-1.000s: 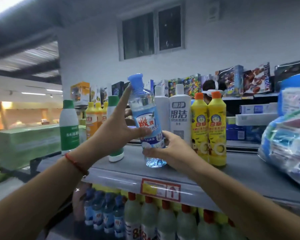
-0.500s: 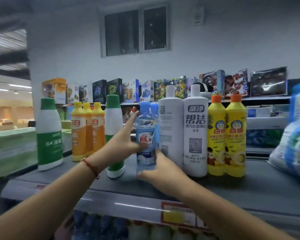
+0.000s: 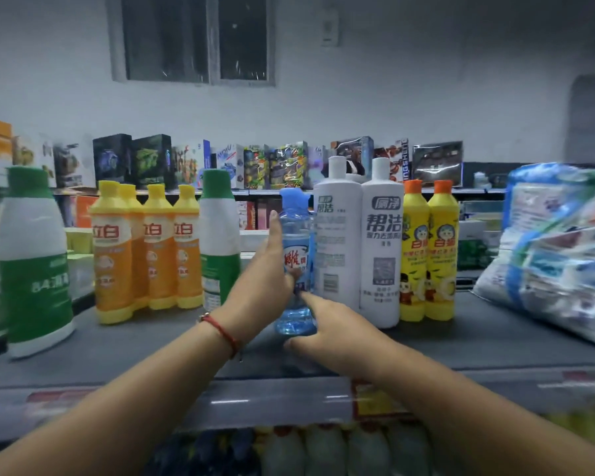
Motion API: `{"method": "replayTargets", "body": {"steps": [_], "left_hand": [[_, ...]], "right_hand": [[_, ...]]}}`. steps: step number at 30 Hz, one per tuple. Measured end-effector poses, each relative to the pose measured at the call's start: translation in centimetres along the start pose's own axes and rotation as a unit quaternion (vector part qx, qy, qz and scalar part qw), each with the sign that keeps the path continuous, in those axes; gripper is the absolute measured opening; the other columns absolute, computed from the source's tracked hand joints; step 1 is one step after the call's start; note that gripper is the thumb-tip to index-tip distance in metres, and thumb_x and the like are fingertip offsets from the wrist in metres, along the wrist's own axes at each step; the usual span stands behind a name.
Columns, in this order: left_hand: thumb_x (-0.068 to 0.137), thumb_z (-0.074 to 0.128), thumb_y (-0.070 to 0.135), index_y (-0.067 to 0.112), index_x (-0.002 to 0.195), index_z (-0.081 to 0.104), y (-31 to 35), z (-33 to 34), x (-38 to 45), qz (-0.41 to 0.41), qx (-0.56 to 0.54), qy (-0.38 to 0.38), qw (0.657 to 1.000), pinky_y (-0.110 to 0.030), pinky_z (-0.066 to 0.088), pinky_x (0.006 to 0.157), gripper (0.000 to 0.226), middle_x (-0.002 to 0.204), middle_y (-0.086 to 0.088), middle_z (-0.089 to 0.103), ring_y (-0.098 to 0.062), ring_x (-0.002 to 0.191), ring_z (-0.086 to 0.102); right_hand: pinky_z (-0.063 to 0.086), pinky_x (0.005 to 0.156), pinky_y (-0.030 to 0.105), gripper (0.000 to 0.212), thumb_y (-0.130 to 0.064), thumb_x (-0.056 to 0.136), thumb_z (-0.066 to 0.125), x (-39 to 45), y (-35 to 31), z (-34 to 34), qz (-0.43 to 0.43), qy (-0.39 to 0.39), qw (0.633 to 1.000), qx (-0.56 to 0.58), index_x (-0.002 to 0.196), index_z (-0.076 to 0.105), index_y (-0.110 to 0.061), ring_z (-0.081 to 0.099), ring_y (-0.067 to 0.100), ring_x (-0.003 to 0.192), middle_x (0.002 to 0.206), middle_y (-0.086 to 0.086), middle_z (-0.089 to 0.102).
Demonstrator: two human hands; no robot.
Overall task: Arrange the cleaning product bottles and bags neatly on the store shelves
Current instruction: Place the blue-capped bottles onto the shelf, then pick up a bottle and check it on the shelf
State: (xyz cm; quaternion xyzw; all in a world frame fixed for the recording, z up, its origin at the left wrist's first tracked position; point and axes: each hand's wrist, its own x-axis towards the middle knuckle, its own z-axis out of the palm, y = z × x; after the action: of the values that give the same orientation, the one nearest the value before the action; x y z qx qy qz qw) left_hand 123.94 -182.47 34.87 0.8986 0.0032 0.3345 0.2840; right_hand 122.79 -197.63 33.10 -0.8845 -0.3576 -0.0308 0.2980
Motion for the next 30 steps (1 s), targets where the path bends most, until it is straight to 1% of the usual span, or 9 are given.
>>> {"method": "replayTargets", "body": {"steps": [3,5,8,12,15,18,23,26,30], "left_hand": [[0.095,0.066,0.028,0.017,0.162,0.000,0.0,0.0,-1.0,0.066,0.097,0.038,0.992,-0.042,0.041,0.115,0.095,0.164,-0.011,0.027,-0.026,0.142,0.042],[0.096,0.062,0.038,0.015,0.162,0.012,0.4,-0.6,-2.3,0.096,0.165,0.042,0.981,-0.037,0.031,0.119,0.086,0.166,-0.012,0.022,-0.027,0.150,0.029],[0.096,0.058,0.048,0.021,0.160,0.021,1.7,-1.6,-4.1,0.108,0.227,0.007,0.968,-0.037,0.033,0.117,0.079,0.164,-0.010,0.029,-0.027,0.148,0.033],[0.094,0.051,0.061,0.025,0.160,0.014,3.6,-1.9,-4.9,0.101,0.316,-0.061,0.941,-0.038,0.035,0.117,0.084,0.162,-0.005,0.030,-0.024,0.144,0.035],[0.091,0.047,0.070,0.028,0.159,0.017,5.1,-2.0,-4.2,0.089,0.360,-0.094,0.924,-0.042,0.038,0.114,0.085,0.155,-0.002,0.038,-0.024,0.139,0.040],[0.090,0.047,0.071,0.029,0.155,0.025,6.5,-2.5,-3.4,0.077,0.370,-0.116,0.919,-0.045,0.042,0.110,0.081,0.146,-0.003,0.046,-0.025,0.133,0.045],[0.092,0.048,0.068,0.027,0.154,0.029,7.6,-4.0,-2.6,0.048,0.381,-0.114,0.916,-0.046,0.042,0.109,0.076,0.145,-0.007,0.048,-0.029,0.133,0.046],[0.092,0.049,0.067,0.027,0.150,0.034,7.6,-4.4,-2.4,0.032,0.376,-0.104,0.920,-0.046,0.046,0.105,0.072,0.137,-0.007,0.052,-0.028,0.125,0.050],[0.091,0.050,0.068,0.027,0.151,0.034,6.6,-4.5,-2.6,0.030,0.372,-0.085,0.924,-0.048,0.043,0.108,0.075,0.144,-0.007,0.049,-0.028,0.132,0.047]], "right_hand": [[0.042,0.106,0.025,0.069,-0.035,0.090,0.069,-0.7,0.1,-0.7,0.001,0.000,0.999,-0.041,0.151,0.037,-0.030,0.049,0.012,0.133,0.151,-0.006,0.049],[0.037,0.115,0.031,0.078,-0.039,0.090,0.069,-1.6,0.6,-1.6,-0.011,0.003,0.996,-0.092,0.157,0.030,-0.029,0.040,0.013,0.143,0.158,-0.006,0.041],[0.033,0.118,0.032,0.077,-0.041,0.092,0.068,-3.5,1.3,-3.8,-0.024,0.015,0.990,-0.142,0.157,0.028,-0.029,0.036,0.011,0.145,0.160,-0.009,0.037],[0.033,0.116,0.030,0.077,-0.039,0.092,0.069,-5.2,1.5,-7.2,-0.025,0.029,0.984,-0.175,0.157,0.028,-0.028,0.036,0.011,0.143,0.159,-0.009,0.036],[0.042,0.103,0.027,0.074,-0.034,0.092,0.070,-4.5,0.4,-10.6,-0.039,0.051,0.981,-0.184,0.155,0.032,-0.025,0.047,0.014,0.134,0.153,-0.004,0.044],[0.045,0.090,0.027,0.080,-0.036,0.091,0.071,-2.2,-1.3,-14.1,-0.045,0.079,0.976,-0.197,0.158,0.028,-0.025,0.051,0.019,0.131,0.154,0.001,0.045],[0.046,0.097,0.035,0.080,-0.036,0.091,0.070,3.4,-4.1,-17.2,-0.060,0.135,0.967,-0.208,0.157,0.028,-0.018,0.051,0.029,0.132,0.155,0.007,0.045],[0.047,0.099,0.039,0.082,-0.041,0.091,0.069,6.4,-4.4,-17.2,-0.039,0.119,0.968,-0.215,0.157,0.027,-0.013,0.050,0.031,0.134,0.156,0.010,0.042],[0.051,0.085,0.038,0.081,-0.047,0.090,0.067,7.6,-3.4,-15.9,-0.004,0.103,0.972,-0.212,0.153,0.027,-0.014,0.059,0.031,0.115,0.141,0.011,0.056]]}}
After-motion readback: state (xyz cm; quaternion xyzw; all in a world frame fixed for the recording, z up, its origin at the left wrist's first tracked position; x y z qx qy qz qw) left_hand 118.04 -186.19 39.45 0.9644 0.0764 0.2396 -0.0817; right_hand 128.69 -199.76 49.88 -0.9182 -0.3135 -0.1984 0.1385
